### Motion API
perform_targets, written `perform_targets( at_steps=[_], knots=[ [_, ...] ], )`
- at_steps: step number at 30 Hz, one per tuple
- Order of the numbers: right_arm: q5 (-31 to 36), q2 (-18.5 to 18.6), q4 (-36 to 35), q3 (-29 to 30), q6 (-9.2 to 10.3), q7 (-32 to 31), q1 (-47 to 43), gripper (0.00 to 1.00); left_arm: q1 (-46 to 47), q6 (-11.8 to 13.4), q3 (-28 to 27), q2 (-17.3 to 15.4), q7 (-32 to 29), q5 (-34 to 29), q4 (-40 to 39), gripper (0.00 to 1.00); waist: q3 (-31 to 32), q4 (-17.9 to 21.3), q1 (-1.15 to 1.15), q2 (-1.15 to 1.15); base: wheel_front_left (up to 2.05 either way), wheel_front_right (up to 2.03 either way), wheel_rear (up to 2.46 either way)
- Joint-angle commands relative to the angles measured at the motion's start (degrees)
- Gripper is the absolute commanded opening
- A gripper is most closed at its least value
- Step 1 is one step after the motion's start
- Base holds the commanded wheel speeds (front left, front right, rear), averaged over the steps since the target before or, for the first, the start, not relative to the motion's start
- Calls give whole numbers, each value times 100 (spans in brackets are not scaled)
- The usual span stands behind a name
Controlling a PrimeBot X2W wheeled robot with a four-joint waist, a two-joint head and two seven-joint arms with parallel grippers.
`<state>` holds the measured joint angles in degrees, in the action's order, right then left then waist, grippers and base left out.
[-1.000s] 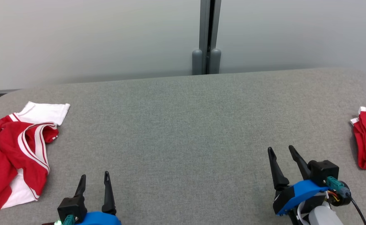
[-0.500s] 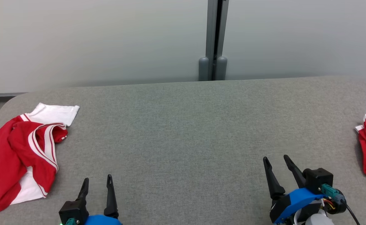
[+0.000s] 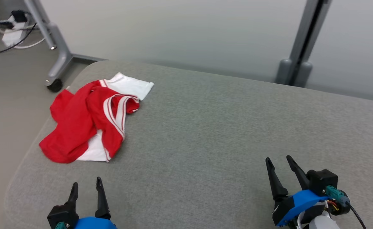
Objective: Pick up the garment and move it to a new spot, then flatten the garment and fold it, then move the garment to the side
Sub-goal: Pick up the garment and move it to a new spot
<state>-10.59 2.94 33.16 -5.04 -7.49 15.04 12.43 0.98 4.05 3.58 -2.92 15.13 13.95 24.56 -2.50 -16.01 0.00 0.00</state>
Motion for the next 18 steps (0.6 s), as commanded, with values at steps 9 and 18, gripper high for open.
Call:
perform_targets(
  at_steps=[9, 18],
  knots=[
    [-51, 11, 71, -228, 0, 16, 203, 100, -63, 49, -252, 5, 2, 245, -49, 100, -447, -777, 0, 0, 0, 0, 0],
    [159, 141, -63, -371, 0, 16, 561, 100, 935, -497, -774, -81, 1, 112, 204, 100, -1073, -539, 0, 0, 0, 0, 0]
  ],
)
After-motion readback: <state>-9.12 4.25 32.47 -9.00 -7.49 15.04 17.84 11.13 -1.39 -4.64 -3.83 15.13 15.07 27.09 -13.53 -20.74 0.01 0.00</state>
